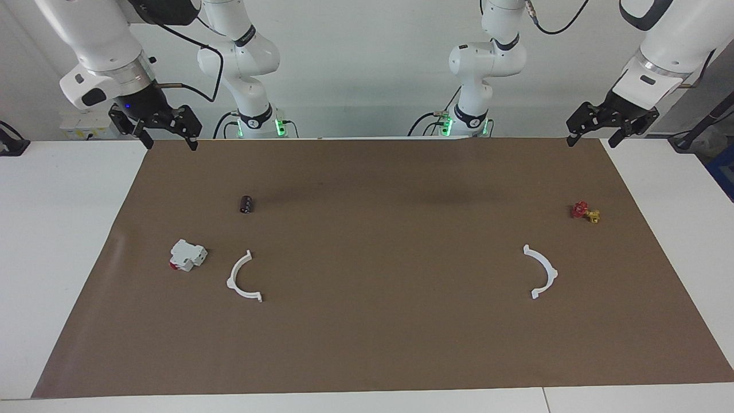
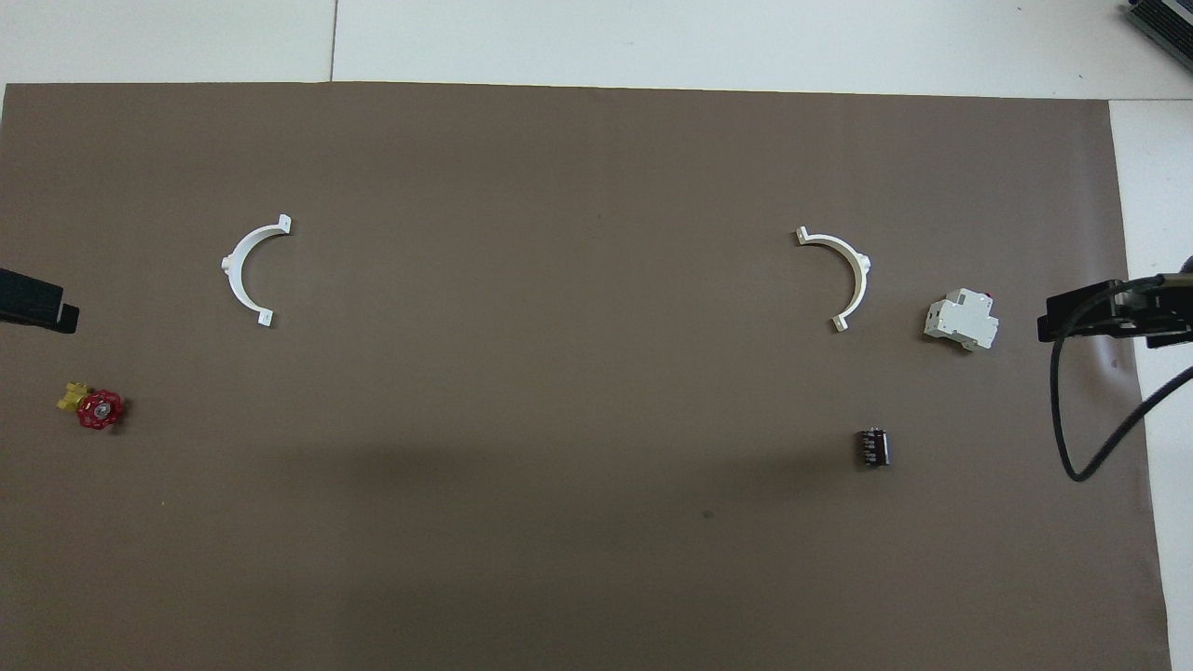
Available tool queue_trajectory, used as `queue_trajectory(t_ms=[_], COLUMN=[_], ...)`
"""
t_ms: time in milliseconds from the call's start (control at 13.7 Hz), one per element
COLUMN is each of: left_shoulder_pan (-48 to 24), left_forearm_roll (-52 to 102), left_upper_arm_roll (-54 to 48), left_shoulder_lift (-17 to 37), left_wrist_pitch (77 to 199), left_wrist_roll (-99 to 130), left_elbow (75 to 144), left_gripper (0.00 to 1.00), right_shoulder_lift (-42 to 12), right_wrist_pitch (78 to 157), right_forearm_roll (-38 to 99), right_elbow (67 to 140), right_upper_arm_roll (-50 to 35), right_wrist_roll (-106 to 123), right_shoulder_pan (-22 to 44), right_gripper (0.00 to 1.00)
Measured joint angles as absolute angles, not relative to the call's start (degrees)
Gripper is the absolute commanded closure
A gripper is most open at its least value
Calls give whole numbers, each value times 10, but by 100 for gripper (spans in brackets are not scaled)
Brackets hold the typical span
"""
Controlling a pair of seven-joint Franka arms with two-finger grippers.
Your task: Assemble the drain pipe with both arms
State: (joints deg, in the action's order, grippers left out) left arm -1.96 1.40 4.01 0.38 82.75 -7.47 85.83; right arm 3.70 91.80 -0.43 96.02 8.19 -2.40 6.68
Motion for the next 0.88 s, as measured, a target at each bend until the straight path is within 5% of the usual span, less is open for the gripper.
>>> queue_trajectory(t_ms=[365,877], left_shoulder_pan=[-20,-20], left_forearm_roll=[14,14], left_upper_arm_roll=[40,40], left_shoulder_lift=[4,4], left_wrist_pitch=[827,827], left_wrist_roll=[-75,-75], left_elbow=[858,858], left_gripper=[0,0], right_shoulder_lift=[16,-144], right_wrist_pitch=[1093,1284], right_forearm_roll=[-4,57], right_elbow=[1070,1083], right_upper_arm_roll=[81,80], right_wrist_roll=[80,337], right_shoulder_pan=[67,66], right_gripper=[0,0])
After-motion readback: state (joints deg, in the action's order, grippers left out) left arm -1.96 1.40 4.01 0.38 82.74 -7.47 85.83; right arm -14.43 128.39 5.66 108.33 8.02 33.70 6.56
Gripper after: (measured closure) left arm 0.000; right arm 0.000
